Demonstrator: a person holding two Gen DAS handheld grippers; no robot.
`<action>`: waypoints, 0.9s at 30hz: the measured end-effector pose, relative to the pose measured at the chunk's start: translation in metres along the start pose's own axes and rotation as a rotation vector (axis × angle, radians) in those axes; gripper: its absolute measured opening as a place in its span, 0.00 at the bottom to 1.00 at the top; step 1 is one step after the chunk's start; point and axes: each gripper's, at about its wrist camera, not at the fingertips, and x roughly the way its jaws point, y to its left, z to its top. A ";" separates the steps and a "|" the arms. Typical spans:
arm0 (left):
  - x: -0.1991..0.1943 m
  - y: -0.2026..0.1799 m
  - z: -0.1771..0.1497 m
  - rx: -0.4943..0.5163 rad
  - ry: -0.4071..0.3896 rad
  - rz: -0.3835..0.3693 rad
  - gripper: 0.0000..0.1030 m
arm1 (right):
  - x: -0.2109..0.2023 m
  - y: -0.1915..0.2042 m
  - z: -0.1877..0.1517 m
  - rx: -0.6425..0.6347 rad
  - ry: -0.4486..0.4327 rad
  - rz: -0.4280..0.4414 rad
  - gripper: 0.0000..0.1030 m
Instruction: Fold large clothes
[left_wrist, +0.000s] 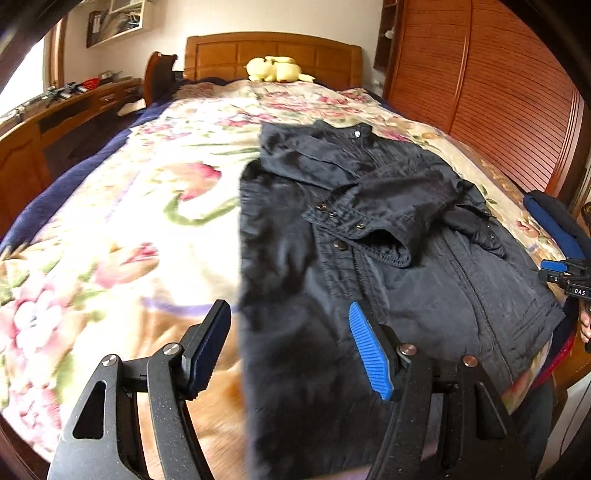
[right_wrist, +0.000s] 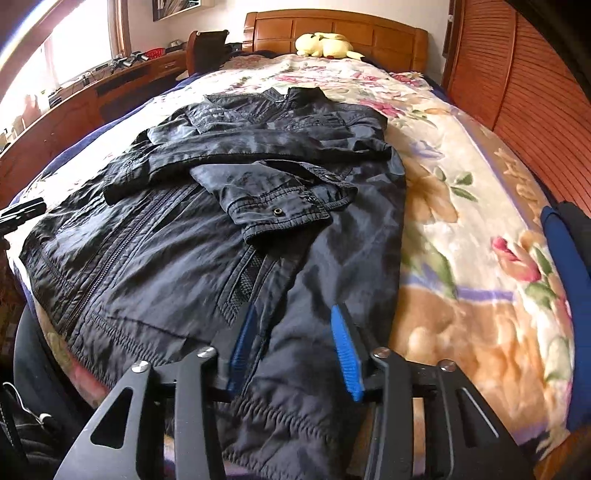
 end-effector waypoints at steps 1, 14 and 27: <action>-0.005 0.003 -0.001 0.000 -0.004 0.012 0.66 | -0.002 -0.001 -0.002 0.008 0.002 -0.005 0.49; -0.024 0.009 -0.027 0.013 0.041 0.049 0.66 | -0.048 0.007 -0.018 0.021 -0.031 -0.062 0.52; -0.005 0.000 -0.043 0.017 0.109 0.057 0.66 | -0.067 0.005 -0.031 0.034 -0.081 -0.049 0.53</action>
